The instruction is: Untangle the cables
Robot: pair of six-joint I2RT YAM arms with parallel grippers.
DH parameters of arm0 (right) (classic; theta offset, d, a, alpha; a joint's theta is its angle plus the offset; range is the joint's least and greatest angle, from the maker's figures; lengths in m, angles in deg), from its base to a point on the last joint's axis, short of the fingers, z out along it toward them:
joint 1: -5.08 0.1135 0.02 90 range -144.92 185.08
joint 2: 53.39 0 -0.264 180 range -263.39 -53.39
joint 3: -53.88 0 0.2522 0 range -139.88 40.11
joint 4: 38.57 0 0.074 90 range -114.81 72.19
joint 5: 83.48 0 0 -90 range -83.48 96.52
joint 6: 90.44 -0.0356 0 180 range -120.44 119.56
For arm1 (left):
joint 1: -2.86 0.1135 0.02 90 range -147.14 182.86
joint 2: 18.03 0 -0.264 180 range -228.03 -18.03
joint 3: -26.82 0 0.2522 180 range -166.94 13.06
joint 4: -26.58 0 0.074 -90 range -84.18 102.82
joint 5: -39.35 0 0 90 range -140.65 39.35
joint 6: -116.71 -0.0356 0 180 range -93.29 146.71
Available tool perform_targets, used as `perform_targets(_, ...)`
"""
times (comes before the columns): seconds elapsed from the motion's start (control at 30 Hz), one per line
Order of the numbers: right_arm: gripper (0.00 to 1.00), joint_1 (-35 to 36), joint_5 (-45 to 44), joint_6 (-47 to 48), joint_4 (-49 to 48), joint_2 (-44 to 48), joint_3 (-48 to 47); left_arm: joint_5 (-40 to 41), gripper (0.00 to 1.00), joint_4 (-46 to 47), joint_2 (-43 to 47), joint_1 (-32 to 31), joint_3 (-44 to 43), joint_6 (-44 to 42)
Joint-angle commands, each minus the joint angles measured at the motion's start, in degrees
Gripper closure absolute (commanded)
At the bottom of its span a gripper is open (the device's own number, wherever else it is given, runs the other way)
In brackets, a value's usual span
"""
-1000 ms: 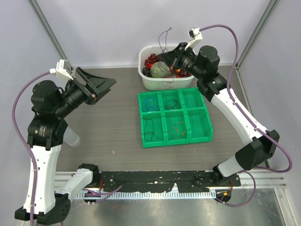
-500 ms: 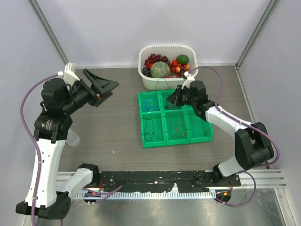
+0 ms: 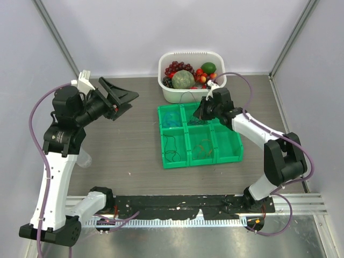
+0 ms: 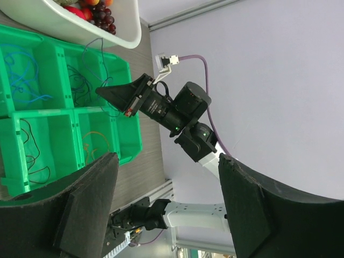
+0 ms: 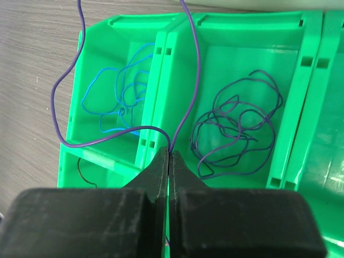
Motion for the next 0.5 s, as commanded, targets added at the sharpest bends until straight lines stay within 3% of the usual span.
perform_targets(0.0, 0.99, -0.42, 1.26, 4.90, -5.27, -1.12, -1.65, -2.38, 0.22, 4.30, -0.15, 0.18, 1.36, 1.32)
perform_targets(0.2, 0.99, -0.42, 8.30, 7.62, -28.40, -6.57, 4.60, -3.35, 0.23, 5.01, -0.33, 0.18, 1.28, 1.77)
perform_targets(0.47, 0.99, -0.86, 7.34, 7.81, -40.55, -9.83, 12.14, -3.26, 0.22, 1.76, -0.68, 0.27, -1.09, -0.34)
